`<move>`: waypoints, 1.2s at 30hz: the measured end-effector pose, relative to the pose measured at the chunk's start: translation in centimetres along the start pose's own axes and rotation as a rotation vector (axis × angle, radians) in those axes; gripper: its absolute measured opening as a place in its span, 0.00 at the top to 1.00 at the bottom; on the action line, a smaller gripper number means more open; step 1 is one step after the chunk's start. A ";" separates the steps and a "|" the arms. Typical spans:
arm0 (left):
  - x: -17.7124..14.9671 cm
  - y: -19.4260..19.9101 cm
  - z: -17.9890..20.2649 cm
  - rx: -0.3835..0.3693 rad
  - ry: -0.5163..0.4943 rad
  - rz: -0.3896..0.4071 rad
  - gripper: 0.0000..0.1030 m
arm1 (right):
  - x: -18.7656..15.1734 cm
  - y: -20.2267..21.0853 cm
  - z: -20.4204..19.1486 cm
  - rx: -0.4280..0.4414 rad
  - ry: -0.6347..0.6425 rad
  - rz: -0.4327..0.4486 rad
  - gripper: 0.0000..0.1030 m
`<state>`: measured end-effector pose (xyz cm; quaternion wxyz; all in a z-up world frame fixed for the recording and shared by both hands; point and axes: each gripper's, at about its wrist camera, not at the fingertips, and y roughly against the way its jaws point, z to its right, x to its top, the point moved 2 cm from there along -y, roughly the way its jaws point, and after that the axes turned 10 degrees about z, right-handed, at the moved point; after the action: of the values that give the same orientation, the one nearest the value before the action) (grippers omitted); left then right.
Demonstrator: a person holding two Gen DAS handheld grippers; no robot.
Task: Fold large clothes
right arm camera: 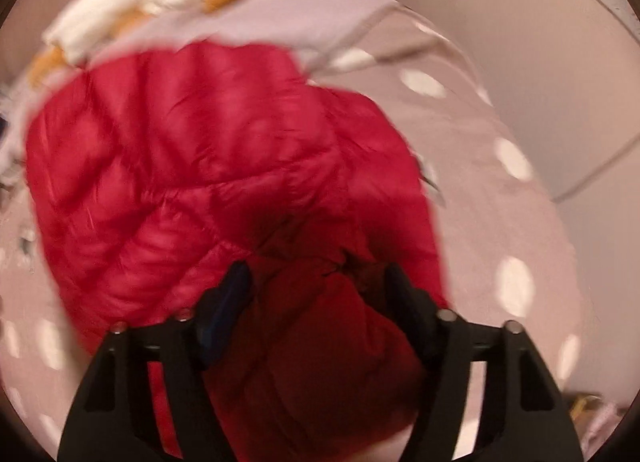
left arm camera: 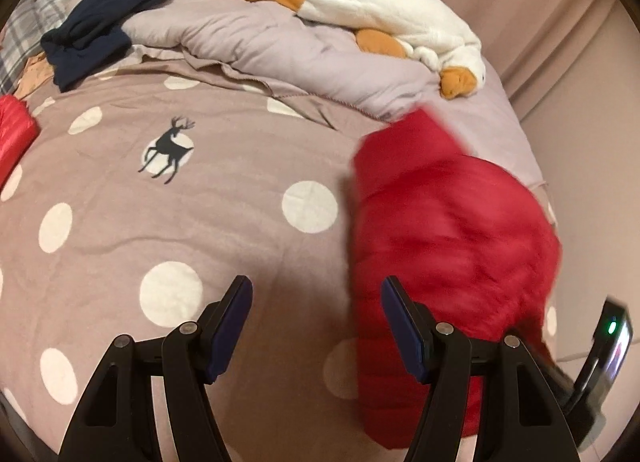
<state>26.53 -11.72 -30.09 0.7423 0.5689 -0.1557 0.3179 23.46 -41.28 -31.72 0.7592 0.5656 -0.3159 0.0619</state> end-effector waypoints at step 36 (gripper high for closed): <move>0.7 -4.2 8.1 0.006 -0.189 0.011 0.36 | 2.7 4.1 4.5 0.180 -0.272 0.218 0.27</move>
<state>30.85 -19.75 -30.32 0.7207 0.5980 -0.2272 0.2672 21.95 -44.59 -26.16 0.6448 0.5968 -0.4681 0.0947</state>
